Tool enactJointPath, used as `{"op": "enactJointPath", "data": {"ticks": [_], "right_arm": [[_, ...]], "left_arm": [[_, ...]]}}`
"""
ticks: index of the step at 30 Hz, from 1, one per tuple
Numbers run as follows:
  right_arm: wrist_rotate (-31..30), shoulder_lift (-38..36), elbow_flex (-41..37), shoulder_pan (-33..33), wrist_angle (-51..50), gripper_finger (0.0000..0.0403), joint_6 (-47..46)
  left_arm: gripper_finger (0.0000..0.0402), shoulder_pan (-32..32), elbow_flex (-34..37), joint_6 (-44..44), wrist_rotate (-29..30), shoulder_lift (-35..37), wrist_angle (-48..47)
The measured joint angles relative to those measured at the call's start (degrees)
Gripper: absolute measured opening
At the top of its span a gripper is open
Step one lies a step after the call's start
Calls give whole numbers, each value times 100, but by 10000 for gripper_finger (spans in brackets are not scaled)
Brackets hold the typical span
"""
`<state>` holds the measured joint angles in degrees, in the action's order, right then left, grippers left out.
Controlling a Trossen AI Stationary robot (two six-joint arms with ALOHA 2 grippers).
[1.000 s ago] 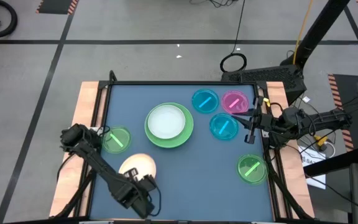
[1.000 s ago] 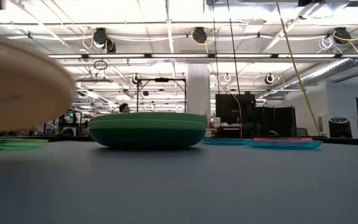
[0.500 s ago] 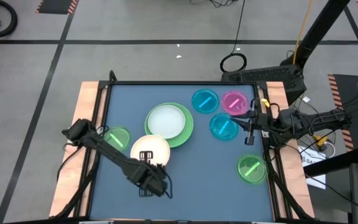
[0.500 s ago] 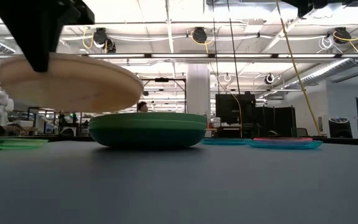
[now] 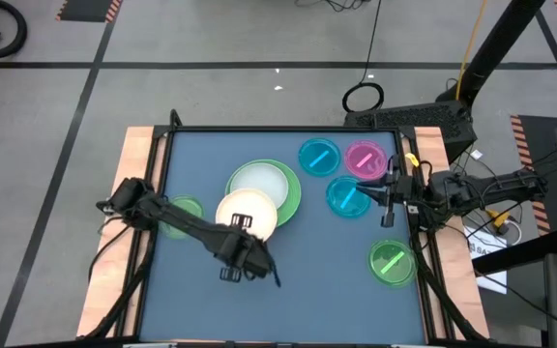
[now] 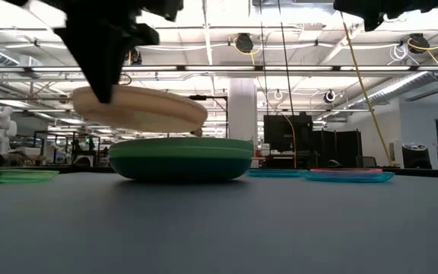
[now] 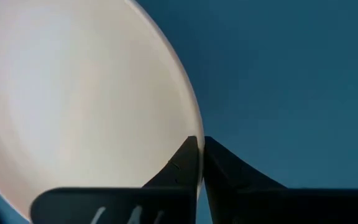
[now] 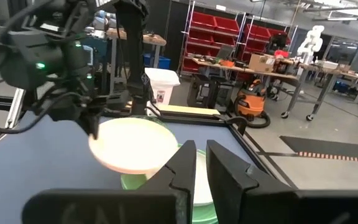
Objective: Stack plastic plates
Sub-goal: Stack the orange plate on top of the white plate
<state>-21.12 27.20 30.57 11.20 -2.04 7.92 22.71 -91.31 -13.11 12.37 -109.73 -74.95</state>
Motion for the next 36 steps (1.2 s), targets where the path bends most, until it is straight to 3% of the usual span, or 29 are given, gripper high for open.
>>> {"op": "enactJointPath", "data": {"ticks": [14, 19, 27, 36], "right_arm": [[0, 0, 0, 0, -71, 31, 17], [0, 0, 0, 0, -77, 31, 42], [-2, -4, 0, 0, -127, 31, 44], [-2, -4, 0, 0, -127, 31, 44]], "left_arm": [[14, -1458, 0, 1833, 67, 4, 141], [14, -1981, 0, 2195, -236, 4, 184], [27, -2629, 0, 1997, -1025, 6, 623], [79, -2830, 0, 2084, -1059, 7, 636]]}}
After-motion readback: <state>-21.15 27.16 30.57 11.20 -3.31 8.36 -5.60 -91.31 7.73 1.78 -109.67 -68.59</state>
